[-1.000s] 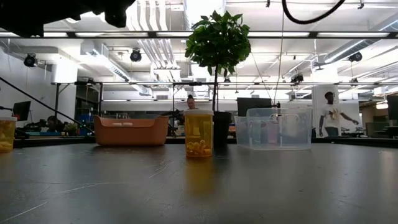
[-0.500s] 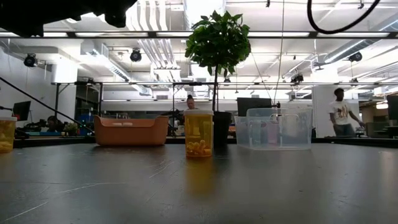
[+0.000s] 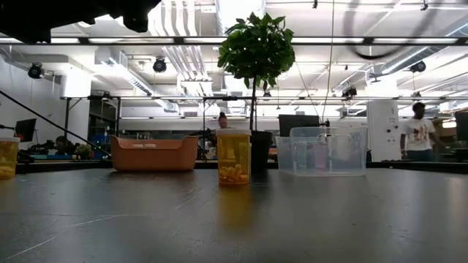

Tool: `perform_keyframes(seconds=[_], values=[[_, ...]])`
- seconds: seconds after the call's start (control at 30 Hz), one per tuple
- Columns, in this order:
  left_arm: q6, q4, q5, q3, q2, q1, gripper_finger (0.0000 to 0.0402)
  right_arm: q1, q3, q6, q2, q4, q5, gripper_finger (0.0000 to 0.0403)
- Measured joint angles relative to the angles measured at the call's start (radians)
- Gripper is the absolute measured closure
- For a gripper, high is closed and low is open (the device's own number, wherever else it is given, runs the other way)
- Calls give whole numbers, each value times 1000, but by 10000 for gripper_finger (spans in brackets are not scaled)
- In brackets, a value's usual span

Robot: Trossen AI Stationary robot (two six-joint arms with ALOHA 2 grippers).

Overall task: Pick and place medicine bottles into bin by pill shape (circle, oval)
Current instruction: Put the orange tablet pill bottle into the orange bin

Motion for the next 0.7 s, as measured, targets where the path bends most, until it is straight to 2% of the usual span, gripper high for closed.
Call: perform_keyframes(seconds=[0.13,0.33,0.53,0.7], values=[[0,0,-4,0,0,0,210,-94,18,-252,-2,28,131,102],[-1,0,-5,0,0,0,210,-204,20,-738,0,250,336,106],[-139,-6,-4,-1,0,0,210,-267,17,-1060,11,409,356,106],[-193,-46,-4,13,14,0,210,-277,-13,-1226,-3,423,393,106]])
